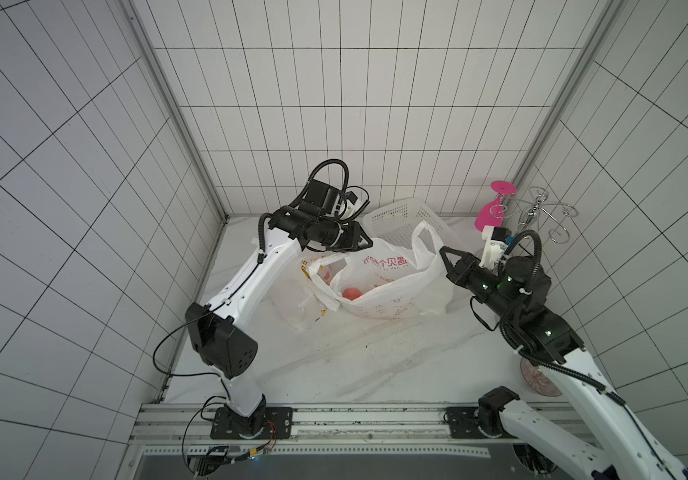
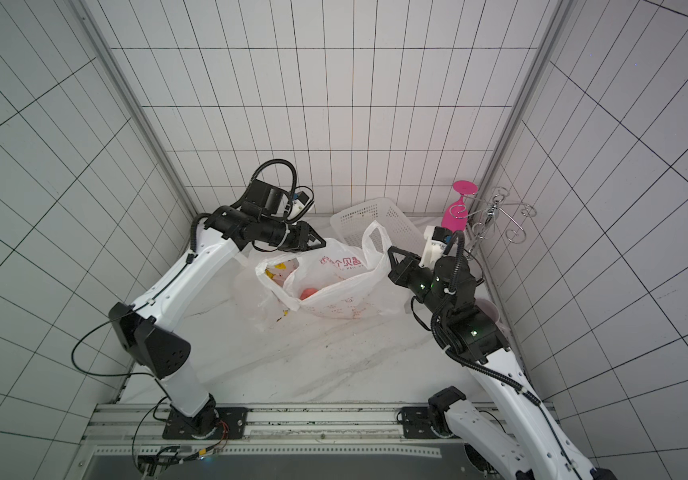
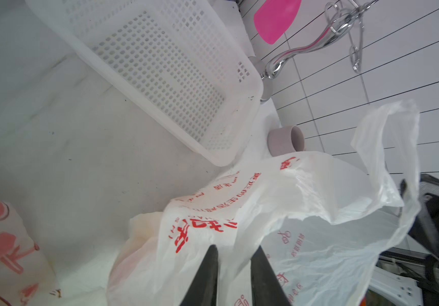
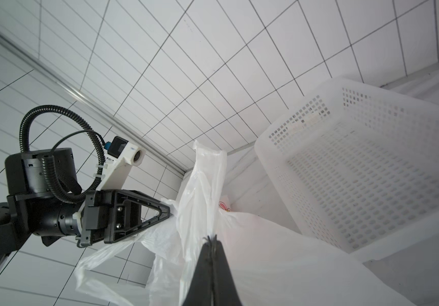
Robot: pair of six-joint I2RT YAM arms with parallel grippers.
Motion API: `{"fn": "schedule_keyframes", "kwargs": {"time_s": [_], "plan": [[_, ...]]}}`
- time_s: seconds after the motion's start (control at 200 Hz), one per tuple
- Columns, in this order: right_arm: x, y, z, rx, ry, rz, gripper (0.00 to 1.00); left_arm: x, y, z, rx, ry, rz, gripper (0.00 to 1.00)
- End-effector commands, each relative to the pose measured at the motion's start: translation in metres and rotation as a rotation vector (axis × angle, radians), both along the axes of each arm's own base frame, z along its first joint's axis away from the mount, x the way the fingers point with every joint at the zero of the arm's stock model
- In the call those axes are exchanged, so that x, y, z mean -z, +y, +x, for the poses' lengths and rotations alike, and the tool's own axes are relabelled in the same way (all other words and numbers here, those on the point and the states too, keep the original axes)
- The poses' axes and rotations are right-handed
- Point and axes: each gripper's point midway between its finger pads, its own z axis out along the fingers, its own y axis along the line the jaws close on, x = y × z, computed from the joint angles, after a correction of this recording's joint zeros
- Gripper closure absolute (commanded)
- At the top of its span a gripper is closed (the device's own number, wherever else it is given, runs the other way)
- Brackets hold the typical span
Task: Place the peach into a plastic bag & tie a knot
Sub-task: Adjust the plastic bag at the center of the board.
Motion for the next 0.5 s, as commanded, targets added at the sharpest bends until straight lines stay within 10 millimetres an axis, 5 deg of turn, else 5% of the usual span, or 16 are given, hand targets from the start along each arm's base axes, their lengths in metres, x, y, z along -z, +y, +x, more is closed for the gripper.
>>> {"fn": "schedule_keyframes", "kwargs": {"time_s": [0.0,0.11,0.215,0.395,0.495], "plan": [[0.055,-0.028,0.021,0.166,0.168,0.006,1.0,-0.006,0.0,0.026,0.012,-0.035,-0.026,0.62],[0.071,-0.039,0.038,0.226,0.225,-0.015,1.0,-0.036,0.017,0.042,-0.032,-0.129,-0.079,0.51],[0.08,-0.041,0.048,0.25,0.252,-0.033,1.0,-0.062,0.045,0.034,-0.111,-0.27,-0.118,0.38],[0.084,-0.051,0.054,0.267,0.251,-0.029,1.0,-0.049,0.134,0.016,-0.424,-0.393,-0.137,0.05],[0.08,-0.055,0.056,0.271,0.242,-0.032,1.0,-0.04,0.134,-0.005,-0.399,-0.352,-0.199,0.04]]}}
